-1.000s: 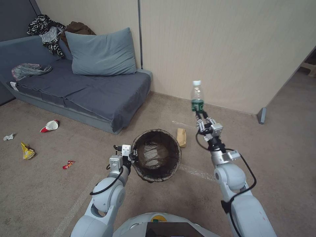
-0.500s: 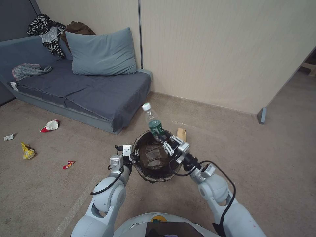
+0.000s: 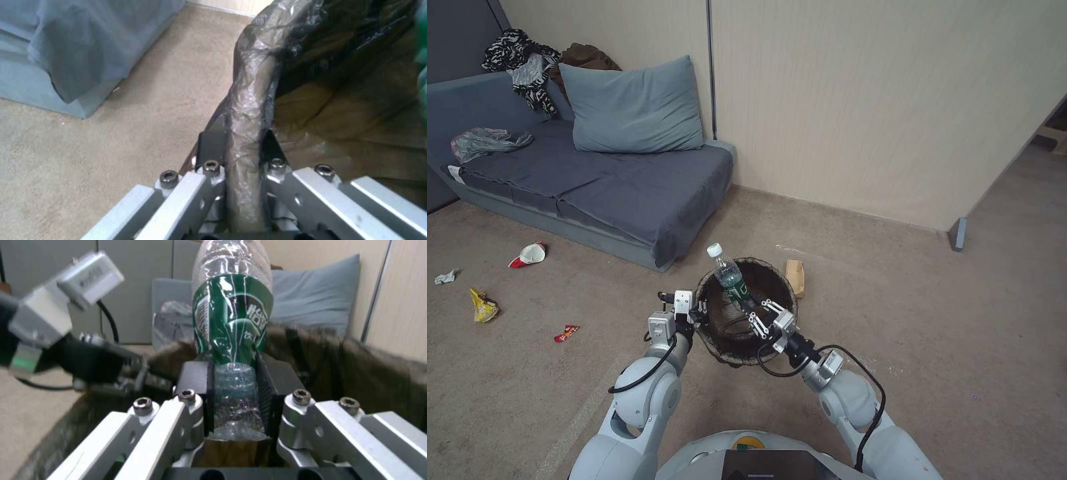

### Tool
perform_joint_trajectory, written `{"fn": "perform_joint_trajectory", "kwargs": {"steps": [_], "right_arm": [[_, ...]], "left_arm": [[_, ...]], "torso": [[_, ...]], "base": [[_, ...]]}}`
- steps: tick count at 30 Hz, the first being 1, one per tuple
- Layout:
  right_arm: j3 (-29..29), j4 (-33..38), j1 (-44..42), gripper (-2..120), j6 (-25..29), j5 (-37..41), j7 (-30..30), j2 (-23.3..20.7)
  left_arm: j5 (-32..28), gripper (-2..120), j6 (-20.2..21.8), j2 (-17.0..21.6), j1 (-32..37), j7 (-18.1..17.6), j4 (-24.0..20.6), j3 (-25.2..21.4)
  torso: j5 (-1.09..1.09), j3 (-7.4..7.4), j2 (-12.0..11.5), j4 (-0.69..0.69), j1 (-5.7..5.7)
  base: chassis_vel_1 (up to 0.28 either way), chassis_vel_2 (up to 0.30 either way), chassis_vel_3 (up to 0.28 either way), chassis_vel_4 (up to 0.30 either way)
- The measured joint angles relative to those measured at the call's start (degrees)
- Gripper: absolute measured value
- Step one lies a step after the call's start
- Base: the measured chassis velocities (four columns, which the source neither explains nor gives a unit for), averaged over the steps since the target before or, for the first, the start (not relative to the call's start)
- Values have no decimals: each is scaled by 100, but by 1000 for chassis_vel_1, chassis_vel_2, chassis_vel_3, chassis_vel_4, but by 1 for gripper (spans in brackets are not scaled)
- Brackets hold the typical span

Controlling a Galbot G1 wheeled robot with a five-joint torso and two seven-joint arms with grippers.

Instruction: Pick up the trash bin, then pick up the garbage from the floor and place it into the trash bin.

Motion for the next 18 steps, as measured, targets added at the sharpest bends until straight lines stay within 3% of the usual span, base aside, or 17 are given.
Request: {"fn": "perform_joint_trajectory", "kwargs": {"steps": [6, 16, 18], "right_arm": [[-87, -302, -56, 23, 100, -143, 7, 32], [-22, -661, -236, 65, 263, -431, 8, 110], [-16, -663, -238, 68, 262, -444, 15, 119]], "left_arm": [[-5, 3, 1, -2, -10, 0, -17, -17], [-43, 3, 4, -18, -76, -6, -11, -33], [-55, 3, 6, -15, -79, -6, -11, -38]], "torso": [[0, 0, 0, 0, 0], [0, 0, 0, 0, 0], [-1, 0, -1, 0, 0]], "base": [[0, 0, 0, 0], [0, 0, 0, 0], [0, 0, 0, 0]]}}
